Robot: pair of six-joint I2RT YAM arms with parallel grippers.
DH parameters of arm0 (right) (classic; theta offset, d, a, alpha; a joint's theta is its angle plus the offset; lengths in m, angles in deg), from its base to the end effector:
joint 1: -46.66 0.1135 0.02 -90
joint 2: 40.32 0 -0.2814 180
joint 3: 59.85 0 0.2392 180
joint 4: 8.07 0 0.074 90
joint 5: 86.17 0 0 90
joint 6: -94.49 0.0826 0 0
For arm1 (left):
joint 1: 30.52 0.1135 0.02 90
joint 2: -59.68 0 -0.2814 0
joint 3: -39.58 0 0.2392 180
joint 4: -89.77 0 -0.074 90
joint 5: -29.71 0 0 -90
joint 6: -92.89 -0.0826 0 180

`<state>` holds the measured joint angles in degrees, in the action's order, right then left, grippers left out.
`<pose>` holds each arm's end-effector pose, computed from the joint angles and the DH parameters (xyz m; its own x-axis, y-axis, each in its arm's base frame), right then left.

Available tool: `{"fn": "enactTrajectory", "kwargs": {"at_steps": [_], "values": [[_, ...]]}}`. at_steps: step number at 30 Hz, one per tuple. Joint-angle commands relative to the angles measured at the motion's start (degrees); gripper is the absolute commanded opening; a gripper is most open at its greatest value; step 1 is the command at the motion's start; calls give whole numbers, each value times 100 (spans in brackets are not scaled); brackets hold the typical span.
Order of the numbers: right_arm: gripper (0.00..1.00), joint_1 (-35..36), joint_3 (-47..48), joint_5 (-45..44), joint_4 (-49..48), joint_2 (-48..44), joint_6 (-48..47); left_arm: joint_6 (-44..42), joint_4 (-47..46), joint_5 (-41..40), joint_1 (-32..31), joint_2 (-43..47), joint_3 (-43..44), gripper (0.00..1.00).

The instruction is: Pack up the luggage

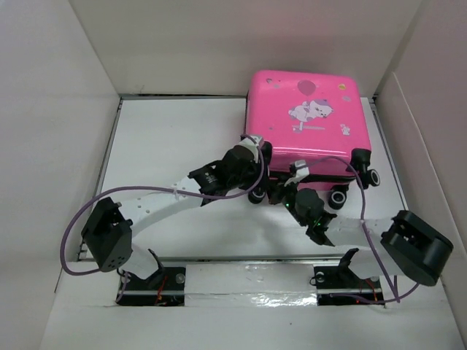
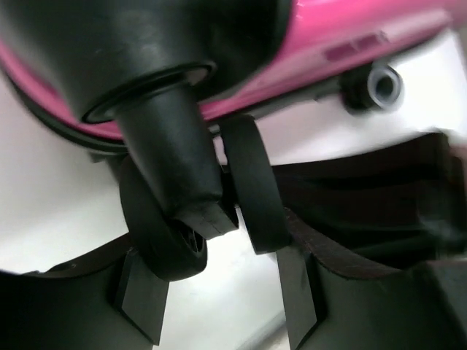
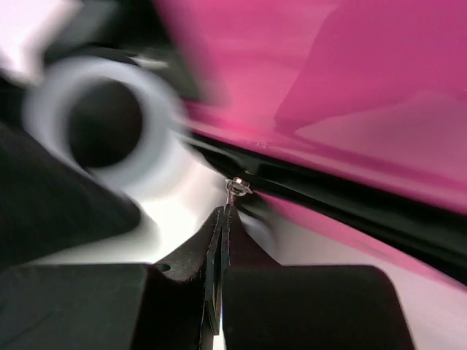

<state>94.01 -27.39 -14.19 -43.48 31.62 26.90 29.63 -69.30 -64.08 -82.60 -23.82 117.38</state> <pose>0.2014 0.1809 0.2181 -0.2314 0.2839 -0.9305 -0.4350 0.8253 0.3600 0.2292 -0.2854 0.2992 -0.5838 0.0189 -0.8117 0.5466 0.7484 -0.3758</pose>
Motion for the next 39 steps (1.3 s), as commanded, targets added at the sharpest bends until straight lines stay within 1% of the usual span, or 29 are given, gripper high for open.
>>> {"fn": "enactTrajectory", "kwargs": {"at_steps": [1,2,3,4,6,7,9,10,13,14,15,16,17,18,19,20,21,22,23,26,28,30,31,32,34,35,36,38,39], "values": [[0,546,561,1449,-1166,574,290,-152,-1930,1960,-479,237,591,0],[0,660,667,1546,-1307,767,307,-82,-1992,2100,-479,282,556,0],[0,713,850,1652,-1491,1152,429,32,-2054,2319,-479,352,521,0],[0,714,930,1949,-1954,1382,552,76,-2141,2400,-479,500,433,0],[0,766,1132,2109,-2562,1865,798,182,-2212,2549,-532,651,336,0],[0,767,1220,2223,-3027,2328,1078,200,-2221,2576,-532,782,240,0],[0,828,1335,2163,-3503,2762,1448,235,-2248,2620,-532,897,134,0],[0,828,1370,2006,-3976,3147,1589,252,-2309,2603,-532,1002,-23,0],[0,828,1214,1829,-4620,3484,1941,226,-2344,2357,-532,1213,-331,0],[0,828,1143,1646,-4631,3467,1960,165,-2283,2226,-532,1275,-385,0],[0,828,1064,1557,-4587,3415,1934,95,-2161,1851,-532,1336,-420,0],[0,828,993,1391,-4378,3345,1916,60,-1960,1647,-532,1502,-516,8],[4,828,854,1311,-4272,3248,1890,-45,-1879,1401,-532,1599,-587,22],[7,828,783,1240,-4166,3073,1855,-90,-1783,790,-532,1714,-657,45],[10,828,721,1135,-4008,3002,1828,-90,-1617,496,-532,1967,-840,53],[18,828,590,1108,-3963,2931,1811,-12,-1598,128,-471,2109,-964,61],[22,828,510,1082,-3937,2826,1810,24,-1589,-285,-392,2276,-1104,67],[25,828,440,1081,-3928,2782,1758,85,-1623,-463,-339,2599,-1428,68],[30,828,352,1090,-3936,2738,1740,164,-1650,-604,-156,2750,-1596,64],[34,828,18,1125,-3875,2501,1652,419,-1852,-658,162,3164,-2221,56],[37,828,-236,1082,-3709,2247,1565,481,-1948,-483,399,3165,-2554,51],[39,881,-378,1046,-3507,2035,1494,490,-2027,-386,453,3051,-2731,46],[39,933,-483,1020,-3245,1912,1416,472,-2141,-385,453,2903,-2880,44],[35,934,-527,985,-3103,1642,1380,472,-2212,-403,453,2814,-2951,42],[19,1047,-580,889,-2569,1333,1231,437,-2535,-359,453,2543,-3109,37],[12,1048,-589,871,-2374,983,1169,315,-2686,-316,453,2445,-3144,35],[0,1100,-581,844,-2155,771,1108,253,-2844,-211,453,2348,-3188,32],[0,1162,-572,652,-1443,288,914,130,-3248,-140,453,2067,-3250,31],[0,1162,-546,555,-1110,-289,844,103,-3398,-52,453,1979,-3268,31]]}}
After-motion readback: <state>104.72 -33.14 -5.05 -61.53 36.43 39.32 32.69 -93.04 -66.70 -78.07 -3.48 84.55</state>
